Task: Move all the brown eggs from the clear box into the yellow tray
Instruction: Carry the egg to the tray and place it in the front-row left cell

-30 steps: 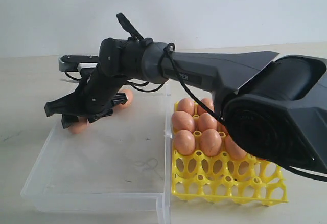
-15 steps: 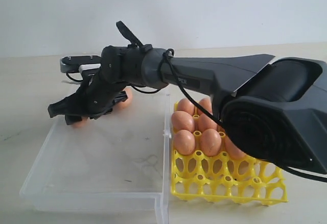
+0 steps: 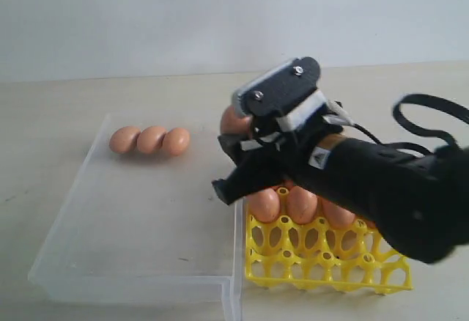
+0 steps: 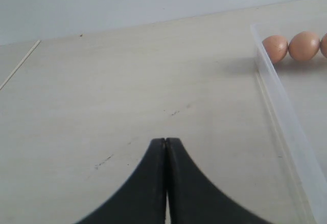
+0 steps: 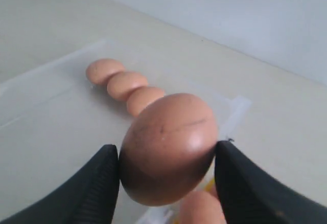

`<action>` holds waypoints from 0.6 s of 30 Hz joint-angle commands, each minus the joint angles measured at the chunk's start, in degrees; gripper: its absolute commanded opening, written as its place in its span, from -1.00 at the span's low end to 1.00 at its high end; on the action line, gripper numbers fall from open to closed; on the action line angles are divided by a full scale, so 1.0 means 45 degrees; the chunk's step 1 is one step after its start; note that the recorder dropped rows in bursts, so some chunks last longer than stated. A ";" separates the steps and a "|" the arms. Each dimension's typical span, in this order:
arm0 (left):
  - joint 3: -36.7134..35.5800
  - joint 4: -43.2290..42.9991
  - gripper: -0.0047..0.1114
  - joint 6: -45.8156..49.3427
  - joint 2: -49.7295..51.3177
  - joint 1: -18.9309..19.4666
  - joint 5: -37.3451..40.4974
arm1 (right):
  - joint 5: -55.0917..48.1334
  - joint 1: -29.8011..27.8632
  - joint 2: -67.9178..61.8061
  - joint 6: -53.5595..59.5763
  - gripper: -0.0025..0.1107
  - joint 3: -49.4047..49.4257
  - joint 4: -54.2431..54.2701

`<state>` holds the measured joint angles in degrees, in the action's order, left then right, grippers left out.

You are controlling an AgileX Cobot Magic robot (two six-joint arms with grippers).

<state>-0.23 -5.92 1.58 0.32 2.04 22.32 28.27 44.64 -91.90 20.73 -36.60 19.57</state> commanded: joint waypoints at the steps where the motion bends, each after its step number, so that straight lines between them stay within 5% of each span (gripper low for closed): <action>1: 0.0051 0.0031 -0.92 -0.0058 -0.0071 -0.0074 -0.0117 | 0.0485 0.0010 0.1480 0.0166 -0.96 0.2254 0.0254; 18: 0.0051 0.0031 -0.92 -0.0058 -0.0071 -0.0074 -0.0117 | 0.1239 0.0010 0.1724 -0.3273 -0.96 0.4224 -0.2499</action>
<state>-0.23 -5.92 1.58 0.32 2.04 22.32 31.97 44.64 -84.41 8.87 -17.89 12.26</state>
